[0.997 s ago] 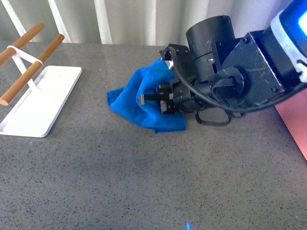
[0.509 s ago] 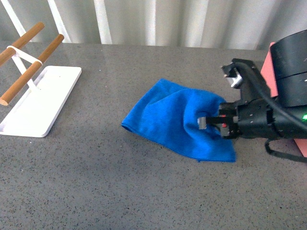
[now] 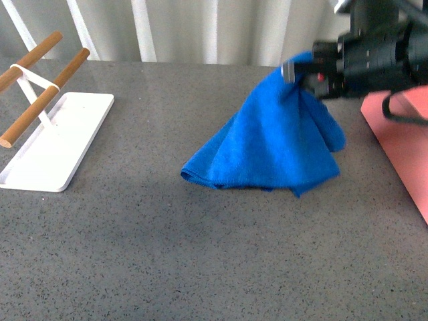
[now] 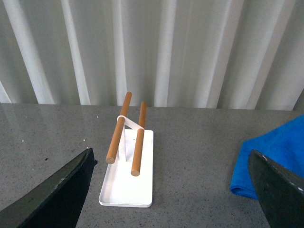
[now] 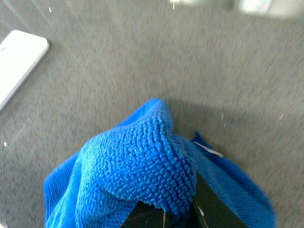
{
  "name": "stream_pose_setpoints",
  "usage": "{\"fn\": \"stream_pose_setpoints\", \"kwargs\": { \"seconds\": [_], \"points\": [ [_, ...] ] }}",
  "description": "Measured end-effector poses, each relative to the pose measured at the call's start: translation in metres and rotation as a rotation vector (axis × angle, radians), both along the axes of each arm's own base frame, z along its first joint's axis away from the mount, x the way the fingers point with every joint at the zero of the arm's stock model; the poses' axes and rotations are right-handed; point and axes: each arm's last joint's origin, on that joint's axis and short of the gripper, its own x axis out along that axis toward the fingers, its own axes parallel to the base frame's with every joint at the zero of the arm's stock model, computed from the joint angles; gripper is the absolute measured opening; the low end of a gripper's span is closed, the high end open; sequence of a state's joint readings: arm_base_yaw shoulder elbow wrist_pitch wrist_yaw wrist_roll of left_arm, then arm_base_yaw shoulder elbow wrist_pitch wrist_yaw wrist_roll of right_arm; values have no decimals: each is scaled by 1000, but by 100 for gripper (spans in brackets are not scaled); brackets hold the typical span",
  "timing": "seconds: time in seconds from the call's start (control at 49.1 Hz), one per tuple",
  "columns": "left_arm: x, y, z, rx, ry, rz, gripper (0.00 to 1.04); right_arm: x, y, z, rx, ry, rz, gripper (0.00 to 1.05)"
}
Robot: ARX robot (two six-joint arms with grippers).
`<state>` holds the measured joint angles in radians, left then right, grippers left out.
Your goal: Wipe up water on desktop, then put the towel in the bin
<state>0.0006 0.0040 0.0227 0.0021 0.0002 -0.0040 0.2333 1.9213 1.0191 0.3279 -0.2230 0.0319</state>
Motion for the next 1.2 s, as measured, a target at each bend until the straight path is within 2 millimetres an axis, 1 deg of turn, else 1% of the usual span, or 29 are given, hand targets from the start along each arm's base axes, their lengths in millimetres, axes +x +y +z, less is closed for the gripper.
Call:
{"fn": "stream_pose_setpoints", "kwargs": {
  "seconds": [0.02, 0.041, 0.061, 0.102, 0.122, 0.183, 0.265, 0.285, 0.326, 0.346, 0.366, 0.387, 0.427, 0.448, 0.529, 0.59, 0.631, 0.692, 0.712, 0.773, 0.835, 0.896, 0.916, 0.957, 1.018, 1.079, 1.201],
  "points": [
    [0, 0, 0, 0, 0, 0, 98, 3, 0, 8, 3, -21, -1, 3],
    [0, 0, 0, 0, 0, 0, 98, 9, 0, 21, 3, -52, -6, 3],
    [0, 0, 0, 0, 0, 0, 98, 10, -1, 26, 3, -64, -7, 3],
    [0, 0, 0, 0, 0, 0, 98, 16, -3, 44, -1, -107, -18, 3],
    [0, 0, 0, 0, 0, 0, 98, 18, -4, 49, -4, -119, -24, 3],
    [0, 0, 0, 0, 0, 0, 98, 23, -9, 71, -22, -180, -44, 3],
    [0, 0, 0, 0, 0, 0, 98, 26, -19, 100, -53, -260, -90, 3],
    [0, 0, 0, 0, 0, 0, 98, 26, -21, 104, -61, -271, -97, 3],
    [0, 0, 0, 0, 0, 0, 98, 25, -29, 119, -79, -305, -127, 3],
    [0, 0, 0, 0, 0, 0, 98, 25, -31, 121, -88, -308, -135, 3],
    [0, 0, 0, 0, 0, 0, 98, 24, -39, 131, -103, -326, -158, 3],
    [0, 0, 0, 0, 0, 0, 98, 24, -41, 134, -110, -331, -166, 3],
    [0, 0, 0, 0, 0, 0, 98, 23, -56, 148, -139, -351, -224, 3],
    [0, 0, 0, 0, 0, 0, 98, 23, -59, 150, -144, -353, -238, 3],
    [0, 0, 0, 0, 0, 0, 98, 21, -82, 165, -190, -351, -329, 3],
    [0, 0, 0, 0, 0, 0, 98, 20, -112, 176, -235, -312, -452, 3],
    [0, 0, 0, 0, 0, 0, 98, 18, -131, 179, -254, -279, -515, 3],
    [0, 0, 0, 0, 0, 0, 98, 13, -156, 177, -248, -221, -575, 3],
    [0, 0, 0, 0, 0, 0, 98, 11, -167, 175, -242, -194, -604, 3],
    [0, 0, 0, 0, 0, 0, 98, 8, -190, 164, -219, -114, -661, 3],
    [0, 0, 0, 0, 0, 0, 98, 5, -212, 144, -189, 6, -721, 3],
    [0, 0, 0, 0, 0, 0, 98, 3, -225, 121, -165, 118, -762, 3],
    [0, 0, 0, 0, 0, 0, 98, 2, -226, 117, -160, 134, -768, 3],
    [0, 0, 0, 0, 0, 0, 98, 0, -230, 103, -153, 192, -777, 3],
    [0, 0, 0, 0, 0, 0, 98, -1, -233, 87, -145, 246, -772, 3],
    [0, 0, 0, 0, 0, 0, 98, 0, -233, 75, -112, 290, -754, 3],
    [0, 0, 0, 0, 0, 0, 98, 3, -223, 72, -73, 305, -696, 3]
  ]
}}
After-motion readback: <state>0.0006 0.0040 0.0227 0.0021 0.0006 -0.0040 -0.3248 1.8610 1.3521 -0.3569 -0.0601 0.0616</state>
